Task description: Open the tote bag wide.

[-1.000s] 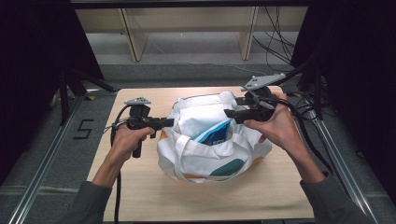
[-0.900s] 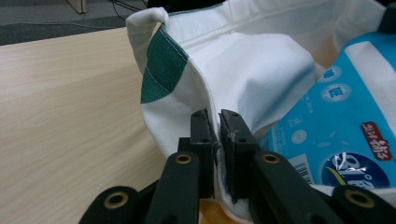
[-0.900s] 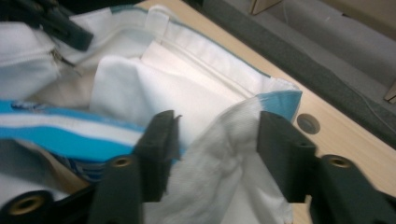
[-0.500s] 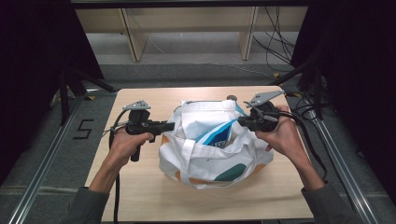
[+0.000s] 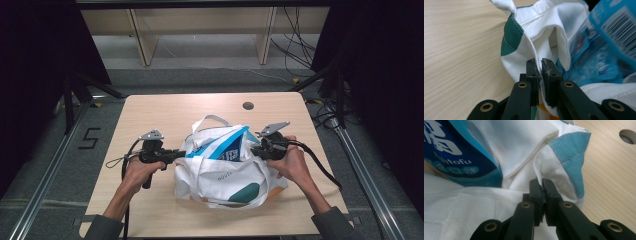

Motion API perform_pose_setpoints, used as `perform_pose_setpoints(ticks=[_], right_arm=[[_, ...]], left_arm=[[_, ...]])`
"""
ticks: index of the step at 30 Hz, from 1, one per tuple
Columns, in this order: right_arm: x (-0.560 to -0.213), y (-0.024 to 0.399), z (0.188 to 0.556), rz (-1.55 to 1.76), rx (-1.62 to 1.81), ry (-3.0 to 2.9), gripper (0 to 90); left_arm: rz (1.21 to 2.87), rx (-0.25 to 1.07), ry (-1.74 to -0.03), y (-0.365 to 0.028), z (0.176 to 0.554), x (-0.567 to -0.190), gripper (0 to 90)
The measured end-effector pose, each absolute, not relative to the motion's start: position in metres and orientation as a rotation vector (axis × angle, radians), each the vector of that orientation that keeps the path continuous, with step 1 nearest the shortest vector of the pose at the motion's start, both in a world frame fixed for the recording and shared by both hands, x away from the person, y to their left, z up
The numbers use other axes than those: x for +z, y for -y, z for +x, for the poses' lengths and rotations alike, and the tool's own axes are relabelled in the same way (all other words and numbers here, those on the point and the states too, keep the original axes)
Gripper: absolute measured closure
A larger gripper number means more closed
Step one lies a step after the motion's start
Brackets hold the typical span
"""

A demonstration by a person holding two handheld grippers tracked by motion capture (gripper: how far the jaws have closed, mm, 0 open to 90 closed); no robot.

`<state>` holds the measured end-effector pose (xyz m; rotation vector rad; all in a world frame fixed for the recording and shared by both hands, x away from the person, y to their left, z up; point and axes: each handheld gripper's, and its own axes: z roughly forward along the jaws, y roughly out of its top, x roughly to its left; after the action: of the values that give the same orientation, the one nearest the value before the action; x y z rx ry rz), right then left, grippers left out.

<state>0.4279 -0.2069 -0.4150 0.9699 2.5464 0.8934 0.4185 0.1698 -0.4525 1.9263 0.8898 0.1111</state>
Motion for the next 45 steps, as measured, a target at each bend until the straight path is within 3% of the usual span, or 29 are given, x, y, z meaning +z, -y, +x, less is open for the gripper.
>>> perform_pose_setpoints(ticks=[7, 12, 14, 19, 27, 31, 32, 34, 39, 42, 45], right_arm=[[-0.448, 0.205, 0.429, 0.985, 0.924, -2.566, 86.3], [-0.472, 0.203, 0.430, 1.025, 0.911, -2.595, 85.3], [-0.472, 0.202, 0.430, 1.051, 0.857, -2.586, 84.5], [-0.464, 0.208, 0.427, 1.037, 0.921, -2.586, 83.0], [-0.484, 0.202, 0.438, 1.075, 0.849, -2.620, 83.6], [-0.488, 0.204, 0.441, 1.162, 0.881, -2.587, 83.2], [-0.485, 0.206, 0.441, 1.160, 0.854, -2.600, 83.2], [-0.485, 0.207, 0.441, 1.111, 0.888, -2.614, 83.3], [-0.484, 0.209, 0.441, 1.085, 0.910, -2.611, 83.3], [-0.485, 0.208, 0.441, 1.067, 0.927, -2.592, 83.3], [-0.482, 0.209, 0.441, 1.079, 0.912, -2.612, 83.2]], left_arm=[[2.013, 0.102, -0.949, -0.164, 0.422, -0.509, 83.3], [2.050, 0.167, -0.922, -0.164, 0.424, -0.516, 82.8], [2.009, 0.123, -0.959, -0.166, 0.425, -0.518, 82.8], [2.025, 0.163, -0.965, -0.162, 0.427, -0.517, 82.9], [1.956, 0.207, -1.012, -0.155, 0.446, -0.524, 83.9], [1.936, 0.196, -1.067, -0.155, 0.452, -0.519, 81.3], [1.920, 0.192, -1.103, -0.159, 0.451, -0.513, 74.6], [1.864, 0.237, -1.115, -0.165, 0.443, -0.499, 70.6], [1.801, 0.265, -1.065, -0.183, 0.417, -0.463, 71.0], [1.699, 0.149, -1.017, -0.185, 0.381, -0.440, 70.5], [1.663, 0.079, -0.999, -0.178, 0.363, -0.435, 64.6]])
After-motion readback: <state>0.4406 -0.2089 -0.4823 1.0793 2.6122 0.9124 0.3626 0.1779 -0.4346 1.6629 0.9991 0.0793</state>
